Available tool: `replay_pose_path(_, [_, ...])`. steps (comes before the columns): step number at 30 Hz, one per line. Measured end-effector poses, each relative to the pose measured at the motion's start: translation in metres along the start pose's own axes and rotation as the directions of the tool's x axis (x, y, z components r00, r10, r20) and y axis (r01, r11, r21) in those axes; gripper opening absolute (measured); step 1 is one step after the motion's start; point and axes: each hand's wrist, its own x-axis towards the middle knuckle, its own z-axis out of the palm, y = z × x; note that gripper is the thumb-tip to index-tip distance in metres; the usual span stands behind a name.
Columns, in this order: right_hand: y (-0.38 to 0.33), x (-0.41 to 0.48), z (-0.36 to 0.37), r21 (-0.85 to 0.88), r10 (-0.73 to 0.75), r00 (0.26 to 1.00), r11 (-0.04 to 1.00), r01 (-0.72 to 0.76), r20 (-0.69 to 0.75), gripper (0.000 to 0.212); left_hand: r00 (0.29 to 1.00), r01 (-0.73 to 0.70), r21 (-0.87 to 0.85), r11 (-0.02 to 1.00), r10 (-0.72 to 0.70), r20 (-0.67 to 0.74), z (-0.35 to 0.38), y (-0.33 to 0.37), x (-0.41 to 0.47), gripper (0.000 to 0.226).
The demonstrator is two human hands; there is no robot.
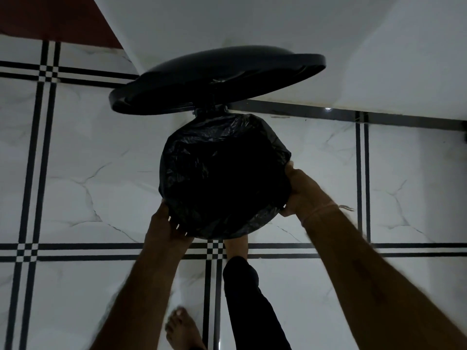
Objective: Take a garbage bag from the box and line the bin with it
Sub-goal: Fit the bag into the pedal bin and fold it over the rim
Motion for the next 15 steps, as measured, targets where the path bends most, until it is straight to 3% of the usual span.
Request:
replay_pose_path(3, [0.002, -0.005, 0.005, 0.058, -0.017, 0.999, 0.998, 0.019, -0.031, 0.035, 1.000, 0.001, -0.006, 1.000, -0.001, 0.014, 0.000, 0.002, -0.002, 0.037])
replay_pose_path(5, [0.014, -0.018, 0.003, -0.127, -0.294, 0.940, 0.953, 0.274, -0.176, 0.025, 0.999, -0.053, 0.009, 0.999, 0.053, 0.011, 0.001, 0.000, -0.006, 0.046])
replay_pose_path(6, [0.024, -0.026, 0.003, -0.255, -0.545, 0.779, 0.837, 0.484, -0.311, 0.020, 0.997, -0.071, 0.011, 0.997, 0.071, 0.008, 0.002, -0.001, -0.007, 0.050])
replay_pose_path(7, [0.036, -0.038, 0.009, -0.358, -0.777, 0.533, 0.628, 0.691, -0.335, 0.015, 0.997, -0.076, 0.013, 0.997, 0.076, 0.017, 0.003, -0.001, -0.010, 0.051])
replay_pose_path(8, [0.049, -0.049, 0.022, -0.380, -0.913, 0.343, 0.404, 0.832, -0.219, 0.013, 0.997, -0.079, 0.022, 0.997, 0.078, 0.021, 0.004, -0.001, -0.012, 0.049])
replay_pose_path(9, [0.061, -0.051, 0.038, -0.331, -0.948, 0.310, 0.314, 0.890, -0.066, 0.016, 0.997, -0.078, 0.034, 0.996, 0.077, 0.016, 0.006, -0.001, -0.013, 0.047])
replay_pose_path(10, [0.069, -0.056, 0.061, -0.278, -0.903, 0.419, 0.382, 0.882, 0.090, 0.022, 0.997, -0.075, 0.048, 0.996, 0.075, 0.003, 0.005, -0.001, -0.012, 0.046])
replay_pose_path(12, [0.075, -0.044, 0.105, -0.266, -0.598, 0.745, 0.698, 0.665, 0.294, 0.044, 0.997, -0.074, 0.074, 0.994, 0.075, -0.005, 0.004, -0.001, -0.009, 0.044])
replay_pose_path(13, [0.075, -0.035, 0.126, -0.307, -0.428, 0.839, 0.793, 0.527, 0.335, 0.056, 0.997, -0.075, 0.084, 0.994, 0.075, 0.001, 0.003, -0.001, -0.009, 0.044])
replay_pose_path(15, [0.076, -0.006, 0.155, -0.286, -0.227, 0.889, 0.890, 0.355, 0.398, 0.086, 0.997, -0.071, 0.100, 0.992, 0.071, 0.003, 0.001, 0.000, -0.007, 0.044])
